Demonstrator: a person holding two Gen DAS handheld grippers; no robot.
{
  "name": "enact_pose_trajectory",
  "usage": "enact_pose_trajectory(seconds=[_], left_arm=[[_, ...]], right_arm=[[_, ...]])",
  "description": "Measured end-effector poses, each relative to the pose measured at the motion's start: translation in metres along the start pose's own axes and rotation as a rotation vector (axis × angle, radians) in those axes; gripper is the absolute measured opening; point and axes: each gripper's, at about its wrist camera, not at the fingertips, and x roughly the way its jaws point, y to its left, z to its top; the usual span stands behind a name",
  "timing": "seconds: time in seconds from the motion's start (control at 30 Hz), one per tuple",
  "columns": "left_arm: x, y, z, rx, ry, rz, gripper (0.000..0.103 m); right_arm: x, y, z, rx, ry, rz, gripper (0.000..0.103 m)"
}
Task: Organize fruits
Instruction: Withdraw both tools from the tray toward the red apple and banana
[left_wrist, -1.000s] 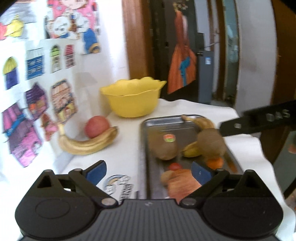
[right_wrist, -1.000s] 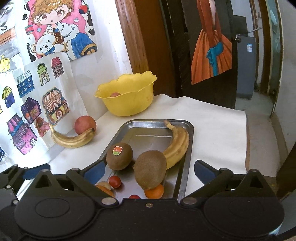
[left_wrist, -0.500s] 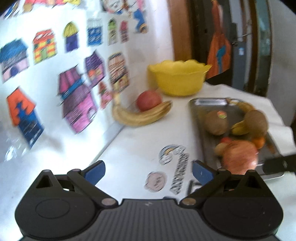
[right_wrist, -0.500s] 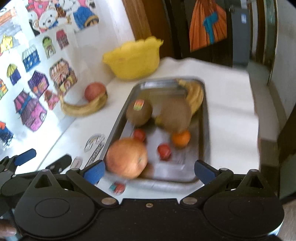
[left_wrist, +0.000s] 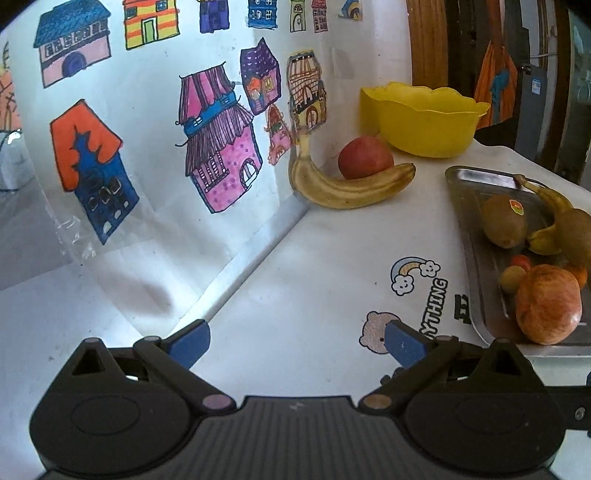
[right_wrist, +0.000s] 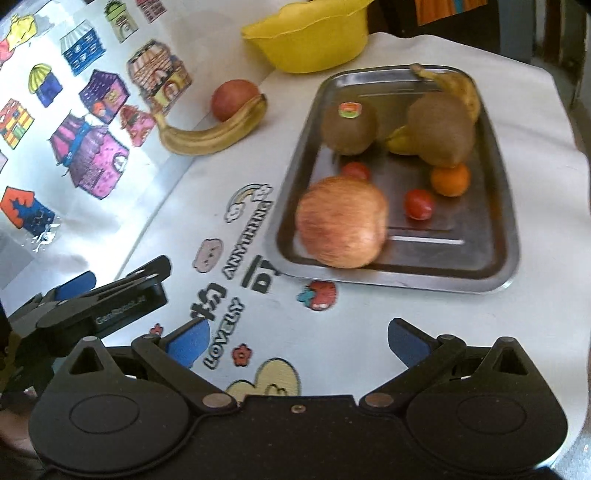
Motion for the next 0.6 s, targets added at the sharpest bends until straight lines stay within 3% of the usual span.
enact_pose_trajectory(seconds=[0.4,0.6], left_arm=[[0.029,-0.009,0.024,0.002,-0.001,-0.028,0.102],[0.049,-0.013,0.040,0.002,-0.003,-0.047,0.102]], right_arm=[[0.002,0.011,0.039,-0.032,-0.046,0.091,0.102],[-0.001,0.016,0.073,-0.064,-0.116,0.064,0.102]])
